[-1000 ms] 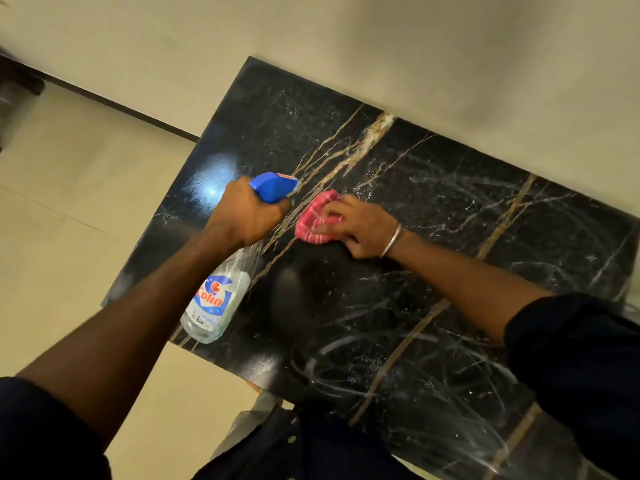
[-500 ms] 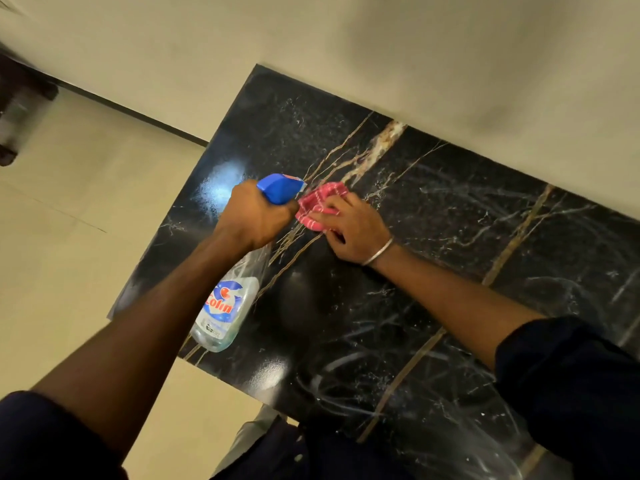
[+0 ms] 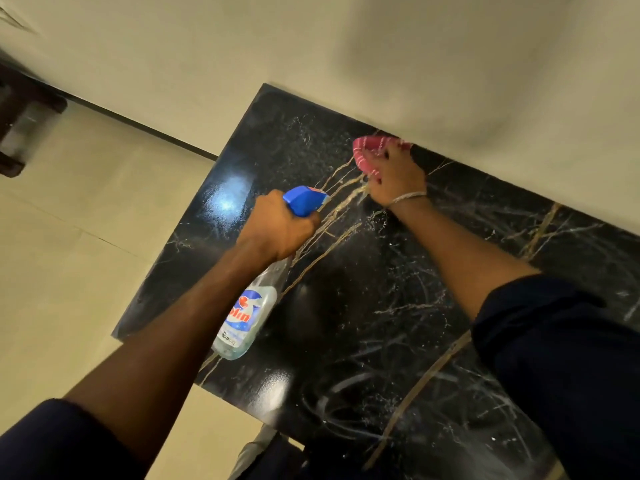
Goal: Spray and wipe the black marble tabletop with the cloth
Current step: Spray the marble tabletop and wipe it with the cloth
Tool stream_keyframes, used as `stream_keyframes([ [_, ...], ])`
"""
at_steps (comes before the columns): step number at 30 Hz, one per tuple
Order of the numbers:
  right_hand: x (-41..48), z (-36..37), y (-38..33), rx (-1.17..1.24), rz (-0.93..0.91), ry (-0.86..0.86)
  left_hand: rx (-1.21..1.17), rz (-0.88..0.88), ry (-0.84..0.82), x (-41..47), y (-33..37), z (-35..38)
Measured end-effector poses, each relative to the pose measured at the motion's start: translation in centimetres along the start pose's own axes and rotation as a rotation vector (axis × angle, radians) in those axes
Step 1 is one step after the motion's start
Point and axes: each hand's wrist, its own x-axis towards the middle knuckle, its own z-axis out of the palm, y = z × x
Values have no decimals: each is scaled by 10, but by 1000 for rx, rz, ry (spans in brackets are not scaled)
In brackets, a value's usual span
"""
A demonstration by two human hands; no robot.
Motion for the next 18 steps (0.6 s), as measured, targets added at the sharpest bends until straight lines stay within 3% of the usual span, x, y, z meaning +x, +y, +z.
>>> stream_keyframes([
  [4, -63, 27, -30, 108, -254, -35, -12, -6, 12, 3, 2, 4],
  [7, -60, 26, -15, 143, -397, -94, -18, 12, -14, 2, 7, 5],
  [12, 5, -16, 40, 178, -48, -65, -25, 46, -10, 0, 15, 7],
  [18, -15, -42, 119, 138, 70, -171, 26, 110, -82, -1, 25, 14],
])
